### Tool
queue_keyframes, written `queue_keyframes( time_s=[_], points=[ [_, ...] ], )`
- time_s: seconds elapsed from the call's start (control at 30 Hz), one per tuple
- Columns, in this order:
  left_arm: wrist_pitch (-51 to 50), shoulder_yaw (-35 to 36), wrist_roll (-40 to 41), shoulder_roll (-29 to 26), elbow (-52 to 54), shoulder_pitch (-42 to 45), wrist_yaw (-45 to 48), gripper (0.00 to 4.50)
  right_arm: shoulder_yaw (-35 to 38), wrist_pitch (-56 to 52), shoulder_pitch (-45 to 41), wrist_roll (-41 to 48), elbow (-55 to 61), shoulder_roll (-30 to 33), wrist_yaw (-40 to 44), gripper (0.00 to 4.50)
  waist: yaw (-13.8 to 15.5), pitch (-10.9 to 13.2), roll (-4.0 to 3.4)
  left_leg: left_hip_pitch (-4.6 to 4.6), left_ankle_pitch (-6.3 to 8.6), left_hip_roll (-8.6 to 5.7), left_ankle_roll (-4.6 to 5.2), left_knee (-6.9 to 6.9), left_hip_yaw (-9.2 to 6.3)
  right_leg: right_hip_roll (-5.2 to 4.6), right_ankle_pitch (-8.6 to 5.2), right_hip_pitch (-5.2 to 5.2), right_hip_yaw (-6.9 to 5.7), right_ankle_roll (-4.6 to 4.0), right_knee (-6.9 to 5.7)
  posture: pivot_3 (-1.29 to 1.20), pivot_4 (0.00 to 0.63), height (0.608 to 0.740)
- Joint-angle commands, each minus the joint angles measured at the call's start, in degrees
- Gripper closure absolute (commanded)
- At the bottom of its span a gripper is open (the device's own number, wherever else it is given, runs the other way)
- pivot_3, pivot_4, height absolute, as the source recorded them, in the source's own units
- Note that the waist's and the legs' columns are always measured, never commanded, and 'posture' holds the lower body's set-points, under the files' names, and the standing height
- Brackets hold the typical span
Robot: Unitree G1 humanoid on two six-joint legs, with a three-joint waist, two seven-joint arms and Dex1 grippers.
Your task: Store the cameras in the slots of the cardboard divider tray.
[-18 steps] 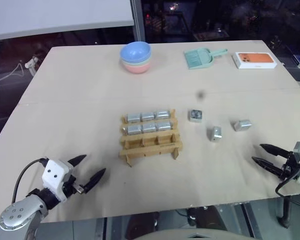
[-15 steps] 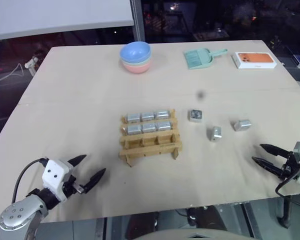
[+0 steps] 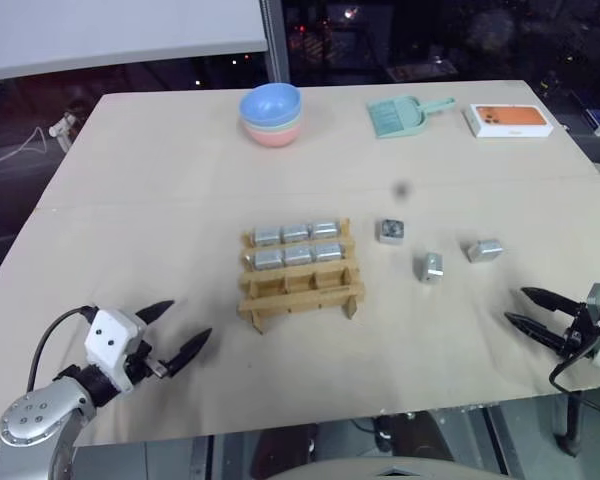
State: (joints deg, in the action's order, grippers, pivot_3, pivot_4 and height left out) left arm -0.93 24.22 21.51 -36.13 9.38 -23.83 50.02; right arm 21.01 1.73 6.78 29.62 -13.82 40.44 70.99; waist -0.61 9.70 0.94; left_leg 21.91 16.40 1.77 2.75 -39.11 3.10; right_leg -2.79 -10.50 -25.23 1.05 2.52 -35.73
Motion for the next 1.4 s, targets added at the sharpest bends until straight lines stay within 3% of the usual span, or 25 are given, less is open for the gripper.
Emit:
queue_keyframes(
  time_s=[0.03, 0.53, 0.63, 0.8, 0.9, 1.03, 1.4],
  points=[
    [0.79, 0.98, 0.59, -0.47, 0.52, -0.43, 0.62, 0.00, 1.31, 1.38, 0.27, 0.46, 0.38, 0.18, 0.60, 1.16, 0.00, 0.00, 0.00, 0.00, 0.00, 0.00, 0.00, 0.00, 0.00, 0.00, 0.00, 0.00, 0.00, 0.00, 0.00, 0.00, 0.150, 0.740],
    [0.12, 2.22, 3.64, -0.74, 1.43, -1.82, 2.91, 0.00, 1.10, 1.14, -0.91, 0.48, -0.66, -0.25, -0.55, 1.16, -0.01, 0.00, 0.00, 0.00, 0.00, 0.00, 0.00, 0.00, 0.00, 0.00, 0.00, 0.00, 0.00, 0.00, 0.00, 0.00, 0.150, 0.740],
    [-0.19, 2.51, 2.70, -1.70, 0.87, -0.88, 2.12, 0.00, 1.33, 1.35, -4.51, -1.66, -3.90, 3.64, -0.60, 1.16, -0.08, 0.01, -0.02, -0.02, 0.00, 0.00, 0.00, -0.01, 0.03, 0.00, 0.00, 0.00, 0.02, 0.00, 0.00, 0.00, 0.150, 0.740],
    [-1.34, 1.96, 4.41, -5.98, -1.12, 3.66, 6.02, 0.00, -3.68, 4.84, -17.66, -8.01, -14.21, 9.77, 3.24, 1.16, -0.27, 0.04, 0.00, -0.10, 0.00, -0.01, 0.00, -0.01, 0.16, 0.04, 0.01, 0.00, 0.08, -0.01, -0.03, 0.00, 0.150, 0.740],
    [-7.62, 3.09, 12.44, -10.01, 2.18, 4.97, 13.15, 0.00, -9.39, 7.56, -26.08, -13.52, -21.32, 12.75, 7.49, 1.16, -0.34, 0.08, 0.09, -0.05, -0.01, 0.01, 0.01, -0.01, 0.31, 0.07, 0.01, -0.05, 0.06, -0.01, -0.06, 0.00, 0.150, 0.740],
    [-14.38, 6.08, 22.06, -14.74, 6.74, 6.29, 20.13, 0.00, -14.13, 10.70, -36.78, -16.64, -29.20, 13.48, 13.39, 1.16, -0.31, 0.16, 0.11, 0.27, -0.01, 0.08, 0.00, 0.02, 0.55, 0.08, 0.15, -0.41, 0.14, -0.24, -0.05, 0.00, 0.150, 0.740],
    [-20.77, 9.07, 25.78, -24.56, 11.20, 12.45, 28.94, 0.00, -25.97, 24.06, -55.75, -28.09, -45.84, 10.23, 20.63, 1.16, -0.44, 0.39, 0.12, 0.26, -0.01, -0.13, 0.00, 0.00, 0.67, 0.08, 0.15, -0.42, 0.23, -0.24, -0.05, 0.00, 0.150, 0.740]
  ],
)
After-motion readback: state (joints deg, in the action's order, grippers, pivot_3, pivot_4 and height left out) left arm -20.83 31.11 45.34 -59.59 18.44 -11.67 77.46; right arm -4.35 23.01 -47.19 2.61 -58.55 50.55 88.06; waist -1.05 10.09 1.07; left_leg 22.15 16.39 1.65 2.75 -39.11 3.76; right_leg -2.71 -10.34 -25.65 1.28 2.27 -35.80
